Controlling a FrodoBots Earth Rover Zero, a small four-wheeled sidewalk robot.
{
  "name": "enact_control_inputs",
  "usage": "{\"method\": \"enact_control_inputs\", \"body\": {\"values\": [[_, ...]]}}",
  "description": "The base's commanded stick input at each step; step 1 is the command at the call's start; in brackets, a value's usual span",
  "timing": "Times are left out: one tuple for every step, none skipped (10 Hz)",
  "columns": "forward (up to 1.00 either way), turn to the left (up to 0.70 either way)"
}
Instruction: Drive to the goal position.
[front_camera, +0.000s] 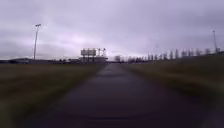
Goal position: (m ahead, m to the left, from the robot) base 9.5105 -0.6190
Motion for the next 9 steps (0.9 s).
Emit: {"method": "enact_control_inputs", "body": {"values": [[1.0,0.0],[1.0,0.0],[1.0,0.0],[1.0,0.0],[1.0,0.0],[1.0,0.0],[1.0,0.0],[1.0,0.0],[1.0,0.0]]}}
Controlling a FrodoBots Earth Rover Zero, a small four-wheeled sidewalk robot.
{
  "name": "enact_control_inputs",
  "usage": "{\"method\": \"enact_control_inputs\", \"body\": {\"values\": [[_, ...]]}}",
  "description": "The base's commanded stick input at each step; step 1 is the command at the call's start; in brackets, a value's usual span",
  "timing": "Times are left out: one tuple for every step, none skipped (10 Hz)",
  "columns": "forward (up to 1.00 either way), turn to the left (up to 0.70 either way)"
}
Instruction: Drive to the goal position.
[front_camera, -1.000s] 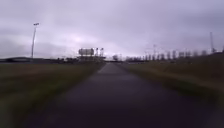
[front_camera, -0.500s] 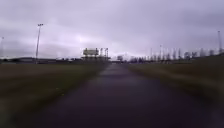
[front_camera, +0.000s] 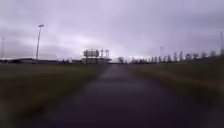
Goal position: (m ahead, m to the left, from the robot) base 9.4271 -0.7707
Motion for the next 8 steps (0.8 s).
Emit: {"method": "enact_control_inputs", "body": {"values": [[1.0,0.0],[1.0,0.0],[1.0,0.0],[1.0,0.0],[1.0,0.0],[1.0,0.0],[1.0,0.0],[1.0,0.0]]}}
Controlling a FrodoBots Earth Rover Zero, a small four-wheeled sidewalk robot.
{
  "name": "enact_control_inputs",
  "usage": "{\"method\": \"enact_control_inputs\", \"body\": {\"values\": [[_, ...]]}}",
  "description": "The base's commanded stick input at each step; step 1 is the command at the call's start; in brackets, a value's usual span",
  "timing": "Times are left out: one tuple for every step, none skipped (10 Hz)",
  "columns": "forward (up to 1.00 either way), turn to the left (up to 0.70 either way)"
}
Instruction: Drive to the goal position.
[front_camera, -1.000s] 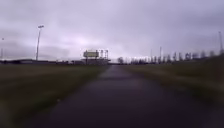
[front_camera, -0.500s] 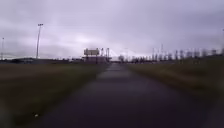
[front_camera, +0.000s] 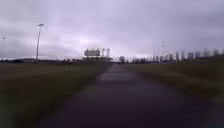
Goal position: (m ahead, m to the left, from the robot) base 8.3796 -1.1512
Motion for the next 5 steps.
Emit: {"method": "enact_control_inputs", "body": {"values": [[1.0,0.0],[1.0,0.0],[1.0,0.0],[1.0,0.0],[1.0,0.0]]}}
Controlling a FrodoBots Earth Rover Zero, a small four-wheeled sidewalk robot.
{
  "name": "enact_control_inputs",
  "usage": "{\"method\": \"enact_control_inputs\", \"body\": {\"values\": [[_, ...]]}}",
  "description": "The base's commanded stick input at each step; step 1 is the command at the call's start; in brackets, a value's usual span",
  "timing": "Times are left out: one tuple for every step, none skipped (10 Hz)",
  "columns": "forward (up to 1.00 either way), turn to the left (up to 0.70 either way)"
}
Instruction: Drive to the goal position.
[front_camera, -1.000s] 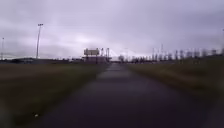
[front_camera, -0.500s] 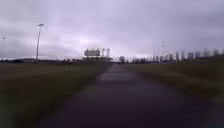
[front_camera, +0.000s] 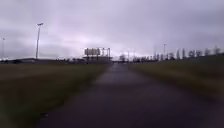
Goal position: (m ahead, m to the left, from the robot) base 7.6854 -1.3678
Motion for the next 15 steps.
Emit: {"method": "enact_control_inputs", "body": {"values": [[1.0,0.0],[1.0,0.0],[1.0,0.0],[1.0,0.0],[1.0,0.0],[1.0,0.0],[1.0,0.0],[1.0,0.0],[1.0,0.0],[1.0,0.0],[1.0,0.0],[1.0,0.0],[1.0,0.0],[1.0,0.0],[1.0,0.0]]}}
